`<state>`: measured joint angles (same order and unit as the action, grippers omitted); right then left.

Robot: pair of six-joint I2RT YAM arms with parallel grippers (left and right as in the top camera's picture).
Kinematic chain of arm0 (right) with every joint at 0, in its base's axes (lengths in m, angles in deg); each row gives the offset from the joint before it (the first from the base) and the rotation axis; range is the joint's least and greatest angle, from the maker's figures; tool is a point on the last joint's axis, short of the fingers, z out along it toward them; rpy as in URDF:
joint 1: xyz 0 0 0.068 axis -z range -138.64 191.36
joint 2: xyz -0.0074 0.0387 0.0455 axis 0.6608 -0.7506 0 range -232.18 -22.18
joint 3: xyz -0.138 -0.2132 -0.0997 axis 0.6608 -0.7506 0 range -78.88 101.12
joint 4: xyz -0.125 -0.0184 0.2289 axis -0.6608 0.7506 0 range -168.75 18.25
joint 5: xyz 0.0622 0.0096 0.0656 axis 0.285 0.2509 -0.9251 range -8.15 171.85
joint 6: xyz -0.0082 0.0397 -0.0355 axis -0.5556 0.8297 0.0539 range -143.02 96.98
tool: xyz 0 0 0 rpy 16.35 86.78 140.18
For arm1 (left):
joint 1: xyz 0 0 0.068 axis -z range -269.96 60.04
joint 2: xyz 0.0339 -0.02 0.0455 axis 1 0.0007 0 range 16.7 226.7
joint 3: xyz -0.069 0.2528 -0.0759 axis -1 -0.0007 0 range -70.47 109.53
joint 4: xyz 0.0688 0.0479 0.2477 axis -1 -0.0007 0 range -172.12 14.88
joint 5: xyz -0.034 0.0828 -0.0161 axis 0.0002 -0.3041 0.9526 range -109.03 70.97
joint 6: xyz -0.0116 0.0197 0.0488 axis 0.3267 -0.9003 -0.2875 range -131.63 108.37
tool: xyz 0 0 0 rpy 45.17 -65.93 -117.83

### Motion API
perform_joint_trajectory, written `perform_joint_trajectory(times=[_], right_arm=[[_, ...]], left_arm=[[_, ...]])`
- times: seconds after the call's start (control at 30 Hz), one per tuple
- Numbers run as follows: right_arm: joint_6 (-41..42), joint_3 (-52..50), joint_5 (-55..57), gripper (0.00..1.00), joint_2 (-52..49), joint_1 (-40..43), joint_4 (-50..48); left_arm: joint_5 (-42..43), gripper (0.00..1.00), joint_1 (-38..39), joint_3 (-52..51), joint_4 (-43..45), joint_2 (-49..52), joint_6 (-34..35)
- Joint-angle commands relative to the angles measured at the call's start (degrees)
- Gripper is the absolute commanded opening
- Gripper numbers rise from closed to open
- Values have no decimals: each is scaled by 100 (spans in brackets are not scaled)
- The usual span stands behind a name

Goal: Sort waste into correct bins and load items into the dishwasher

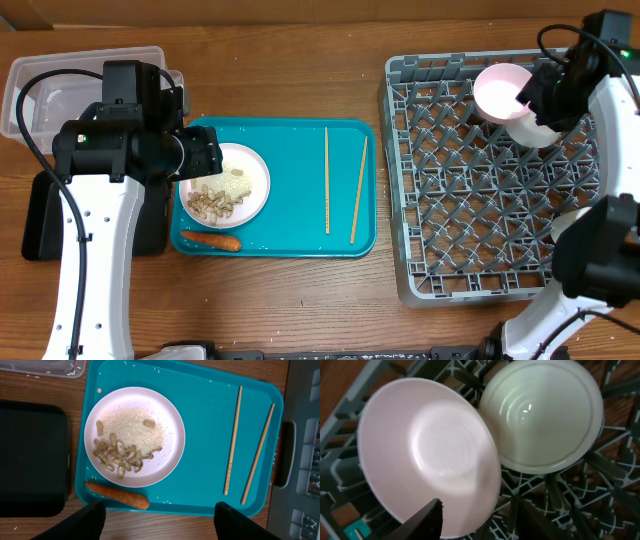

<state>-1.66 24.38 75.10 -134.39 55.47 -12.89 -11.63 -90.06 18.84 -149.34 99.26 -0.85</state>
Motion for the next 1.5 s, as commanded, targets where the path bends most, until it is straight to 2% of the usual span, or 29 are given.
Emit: perform_joint_trajectory(times=[0.0, 0.1, 0.2, 0.23, 0.3, 0.43, 0.53, 0.73, 0.8, 0.97, 1.1, 1.47], right_arm=[[-55, -57, 70, 50, -225, -11, -9], [-37, -57, 72, 45, -348, -11, -79], [-37, -57, 70, 17, -387, -11, -192], [-37, -55, 70, 10, -387, -11, -236], [-33, -15, 122, 4, -358, -2, -258], [-13, 203, 629, 4, -129, 0, -214], [-7, 354, 1488, 4, 229, -66, -236], [485, 372, 4684, 4, 682, -640, -81], [901, 348, 5764, 4, 656, -946, 138], [1775, -179, 7399, 4, 551, -1733, 179], [1790, -802, 7871, 4, 380, -2065, -111], [2090, -1770, 7818, 4, 61, -2669, -284]], left_arm=[[-37, 71, -15, 79, -13, -7, -4], [-37, 72, -15, 79, -11, -7, -4], [-35, 72, -15, 79, -13, -7, -2], [-35, 72, -15, 79, -13, -7, -2], [-35, 72, -15, 79, -15, -7, -4], [-35, 72, -15, 79, -13, -7, -4], [-35, 72, -15, 79, -11, -7, -4], [-37, 72, -15, 79, -11, -7, -4], [-35, 72, -15, 79, -13, -7, -4], [-35, 72, -15, 79, -15, -7, -4], [-35, 72, -15, 79, -22, -7, -4], [-35, 72, -15, 79, -15, -7, -4]])
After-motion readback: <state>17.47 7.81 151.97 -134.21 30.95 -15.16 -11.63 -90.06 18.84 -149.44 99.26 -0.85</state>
